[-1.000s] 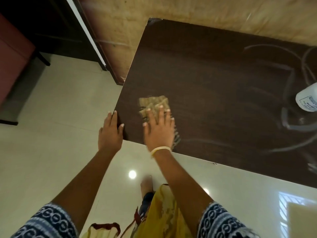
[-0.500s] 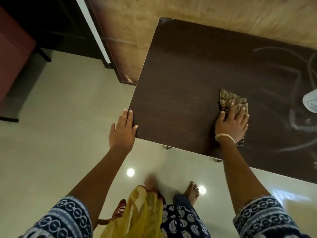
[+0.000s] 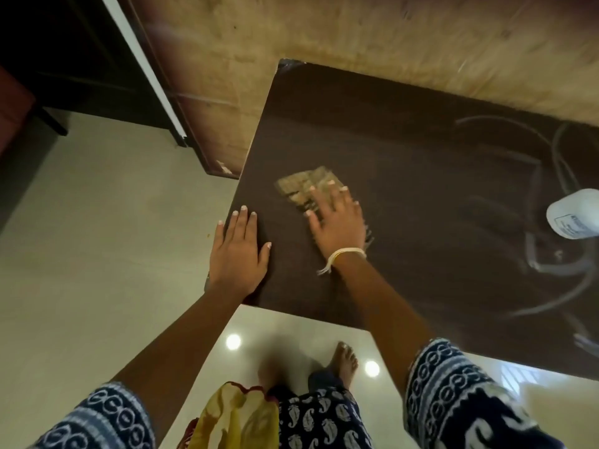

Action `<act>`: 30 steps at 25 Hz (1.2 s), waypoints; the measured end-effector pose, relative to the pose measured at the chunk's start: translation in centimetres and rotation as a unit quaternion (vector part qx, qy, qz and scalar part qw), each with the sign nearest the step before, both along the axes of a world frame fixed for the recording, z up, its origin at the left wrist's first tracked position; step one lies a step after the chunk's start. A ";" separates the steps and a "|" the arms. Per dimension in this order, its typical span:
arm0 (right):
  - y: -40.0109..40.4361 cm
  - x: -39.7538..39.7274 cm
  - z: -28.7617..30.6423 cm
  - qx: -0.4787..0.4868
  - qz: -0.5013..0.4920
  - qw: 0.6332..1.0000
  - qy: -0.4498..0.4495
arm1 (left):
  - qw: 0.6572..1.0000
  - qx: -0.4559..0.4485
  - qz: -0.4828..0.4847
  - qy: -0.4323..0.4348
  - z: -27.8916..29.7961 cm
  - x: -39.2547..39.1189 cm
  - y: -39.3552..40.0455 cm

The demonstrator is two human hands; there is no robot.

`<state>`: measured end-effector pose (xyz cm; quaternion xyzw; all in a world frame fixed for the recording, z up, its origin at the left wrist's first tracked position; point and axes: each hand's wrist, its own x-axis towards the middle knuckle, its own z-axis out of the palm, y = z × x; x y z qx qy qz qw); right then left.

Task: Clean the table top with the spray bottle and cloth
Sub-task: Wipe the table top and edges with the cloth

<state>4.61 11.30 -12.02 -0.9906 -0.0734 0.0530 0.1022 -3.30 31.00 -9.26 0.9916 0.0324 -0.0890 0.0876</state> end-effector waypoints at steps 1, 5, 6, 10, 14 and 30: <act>-3.9 2.2 -0.1 -0.013 -0.062 0.998 -0.008 | 1.000 -0.006 -0.012 0.005 0.2 1.6 -1.4; -18.6 6.5 0.6 0.004 -0.271 0.963 0.005 | 0.997 -0.044 -0.051 0.036 0.5 7.6 -7.5; -20.3 7.2 0.8 0.008 -0.320 0.947 0.018 | 0.996 -0.062 -0.035 0.051 0.6 8.7 -8.9; -15.6 12.1 0.9 0.007 -0.367 0.930 0.028 | 0.995 -0.056 0.027 0.078 0.3 11.7 -12.0; -2.5 15.3 1.1 -0.017 0.061 0.997 0.036 | 0.994 -0.012 0.049 0.100 -0.5 12.8 -13.3; -29.2 25.8 1.3 0.008 -0.368 0.929 0.028 | 0.970 -0.102 0.033 0.218 0.4 22.6 -21.8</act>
